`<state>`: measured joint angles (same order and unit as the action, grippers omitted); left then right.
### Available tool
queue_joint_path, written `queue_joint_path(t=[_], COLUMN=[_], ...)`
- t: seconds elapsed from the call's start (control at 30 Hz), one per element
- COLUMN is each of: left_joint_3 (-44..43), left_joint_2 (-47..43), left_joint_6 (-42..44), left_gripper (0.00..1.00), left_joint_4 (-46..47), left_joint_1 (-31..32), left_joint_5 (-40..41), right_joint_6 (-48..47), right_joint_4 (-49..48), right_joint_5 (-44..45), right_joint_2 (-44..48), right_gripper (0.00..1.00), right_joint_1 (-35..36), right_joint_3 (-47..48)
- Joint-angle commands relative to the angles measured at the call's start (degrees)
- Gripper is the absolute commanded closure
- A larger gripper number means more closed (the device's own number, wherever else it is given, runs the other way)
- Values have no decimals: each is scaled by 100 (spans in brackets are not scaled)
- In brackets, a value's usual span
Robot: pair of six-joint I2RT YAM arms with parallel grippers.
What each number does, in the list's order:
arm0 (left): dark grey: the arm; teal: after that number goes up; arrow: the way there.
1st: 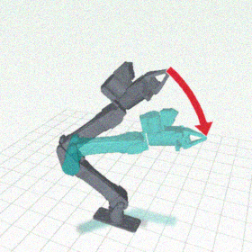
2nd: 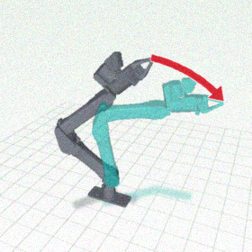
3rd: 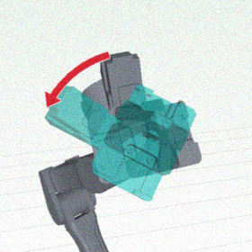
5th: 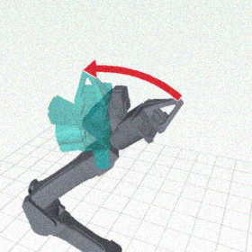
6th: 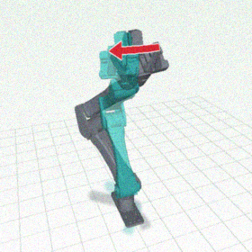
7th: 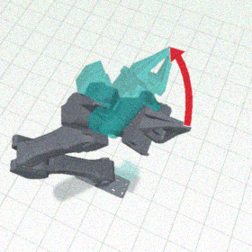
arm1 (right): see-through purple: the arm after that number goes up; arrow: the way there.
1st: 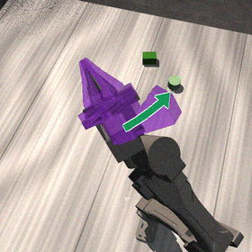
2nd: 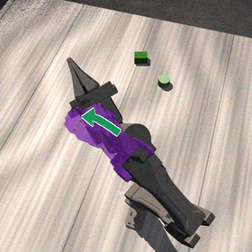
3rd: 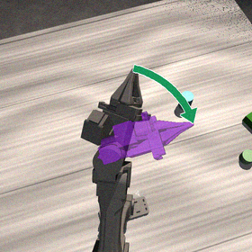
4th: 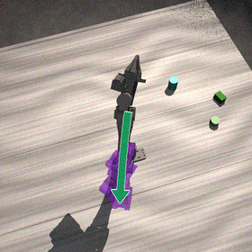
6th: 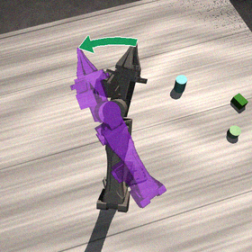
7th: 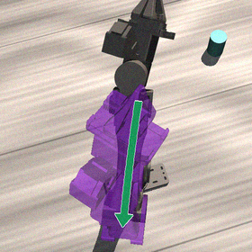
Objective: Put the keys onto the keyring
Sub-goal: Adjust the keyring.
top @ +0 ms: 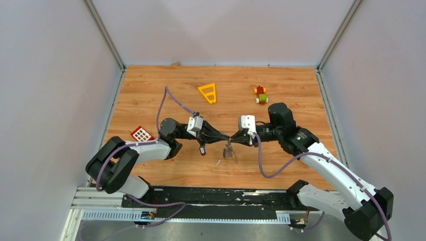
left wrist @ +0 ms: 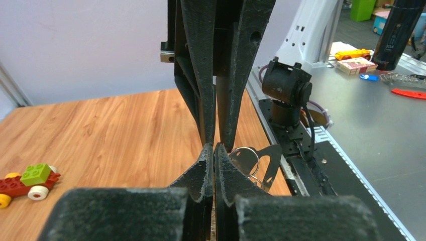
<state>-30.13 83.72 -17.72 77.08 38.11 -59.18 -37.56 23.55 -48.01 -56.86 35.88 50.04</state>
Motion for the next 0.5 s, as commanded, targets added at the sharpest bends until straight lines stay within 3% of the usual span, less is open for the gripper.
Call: queue_joint_path(t=[0.0, 0.27, 0.47], left_joint_3=[-231, -184, -180], left_joint_2=[-175, 139, 206], left_joint_6=[16, -630, -724], left_gripper=[100, 100, 100], left_joint_4=[321, 1119, 1224], left_joint_1=[13, 21, 32], left_joint_5=[346, 533, 553], right_joint_6=[149, 391, 506], right_joint_4=[-271, -585, -740], right_joint_5=[-38, 278, 352], right_joint_2=[22, -57, -103], right_gripper=[86, 89, 89], right_joint_1=[77, 92, 91], right_joint_3=[-75, -204, -232])
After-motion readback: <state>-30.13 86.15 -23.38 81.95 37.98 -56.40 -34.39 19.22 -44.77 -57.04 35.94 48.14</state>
